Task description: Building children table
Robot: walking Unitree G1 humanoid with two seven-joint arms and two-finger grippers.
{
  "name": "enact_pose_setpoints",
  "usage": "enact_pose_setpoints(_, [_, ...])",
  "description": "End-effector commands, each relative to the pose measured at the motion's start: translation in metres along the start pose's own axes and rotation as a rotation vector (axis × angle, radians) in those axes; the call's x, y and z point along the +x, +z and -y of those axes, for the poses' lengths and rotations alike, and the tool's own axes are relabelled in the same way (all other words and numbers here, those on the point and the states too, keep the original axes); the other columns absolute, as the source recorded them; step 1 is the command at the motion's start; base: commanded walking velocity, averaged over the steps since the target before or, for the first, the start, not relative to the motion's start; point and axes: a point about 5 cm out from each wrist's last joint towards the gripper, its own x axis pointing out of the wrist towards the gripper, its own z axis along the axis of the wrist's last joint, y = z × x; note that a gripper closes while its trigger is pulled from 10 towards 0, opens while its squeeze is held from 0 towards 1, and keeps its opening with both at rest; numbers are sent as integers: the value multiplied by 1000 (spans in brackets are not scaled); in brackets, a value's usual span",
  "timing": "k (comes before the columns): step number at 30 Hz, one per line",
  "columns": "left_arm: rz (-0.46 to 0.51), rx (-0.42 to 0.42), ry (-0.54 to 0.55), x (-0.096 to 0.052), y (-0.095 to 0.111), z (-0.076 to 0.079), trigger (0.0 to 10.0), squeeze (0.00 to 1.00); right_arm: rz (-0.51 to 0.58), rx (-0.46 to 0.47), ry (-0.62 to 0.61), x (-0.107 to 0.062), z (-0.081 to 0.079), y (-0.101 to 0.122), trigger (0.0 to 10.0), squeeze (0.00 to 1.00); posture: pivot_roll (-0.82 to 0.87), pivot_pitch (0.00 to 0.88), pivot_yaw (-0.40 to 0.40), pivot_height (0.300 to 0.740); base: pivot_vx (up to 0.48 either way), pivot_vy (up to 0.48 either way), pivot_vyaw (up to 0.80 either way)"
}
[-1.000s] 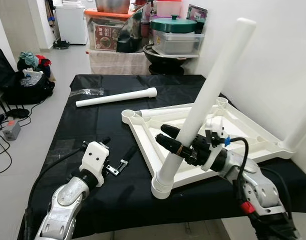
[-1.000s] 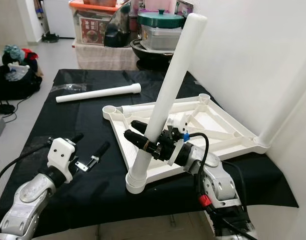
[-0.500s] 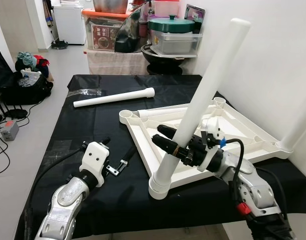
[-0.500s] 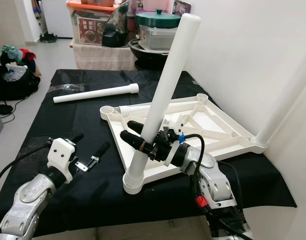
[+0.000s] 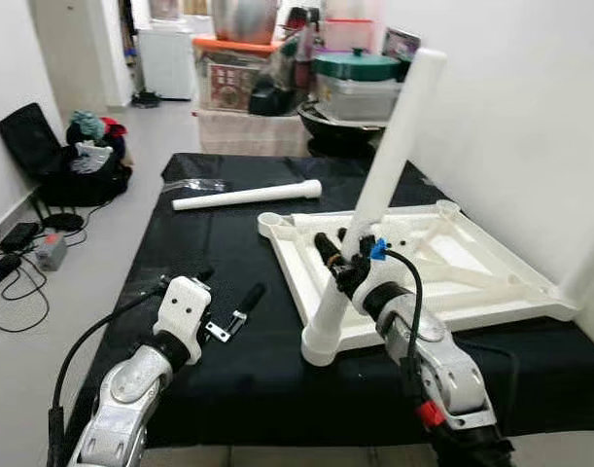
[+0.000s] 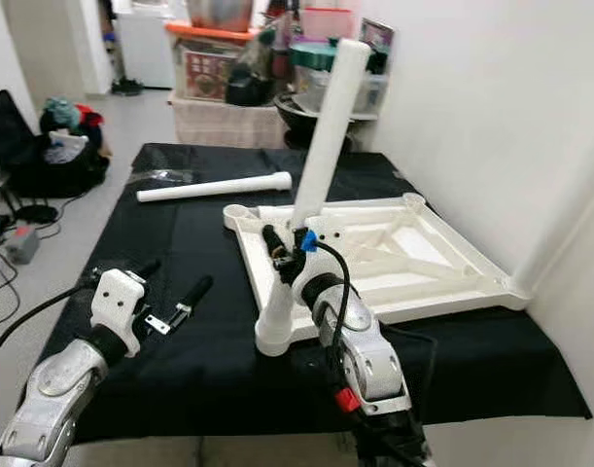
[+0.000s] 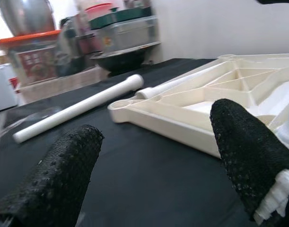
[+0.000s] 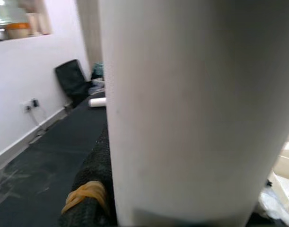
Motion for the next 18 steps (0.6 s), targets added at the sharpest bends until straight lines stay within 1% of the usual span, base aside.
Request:
enact_pose_setpoints(1, [-5,12,13,-1,-1,-2,10000,0,-340,-49,-268,-14,37,-63,10000,0,103,0,-114,740,0,0,0])
enact_pose_setpoints(3, [-5,14,24,-1,-1,-4,10000,0,-343,-61,-414,-15,48,-61,10000,0,109,0,-120,740,0,0,0])
enact_pose_setpoints(4, [-5,14,24,-1,-1,-4,10000,0,-343,-61,-414,-15,48,-61,10000,0,109,0,-120,740,0,0,0])
enact_pose_setpoints(5, [-6,15,28,-1,-1,-4,10000,0,-342,-72,-458,-15,51,-60,10000,0,109,0,-120,740,0,0,0])
enact_pose_setpoints(9, [-7,18,33,-2,-1,-5,10000,0,-345,-94,-507,-16,51,-59,10000,0,111,0,-121,740,0,0,0])
enact_pose_setpoints(11, [-8,22,39,-2,-1,-7,10000,0,-344,-116,-577,-16,49,-56,10000,0,114,0,-120,740,0,0,0])
enact_pose_setpoints(14, [-7,24,42,-2,-1,-8,10000,0,-325,-133,-600,-16,47,-52,10000,0,113,0,-118,740,0,0,0])
enact_pose_setpoints(18, [-7,25,42,-2,-1,-8,10000,0,-320,-136,-601,-15,46,-50,10000,0,111,0,-117,740,0,0,0])
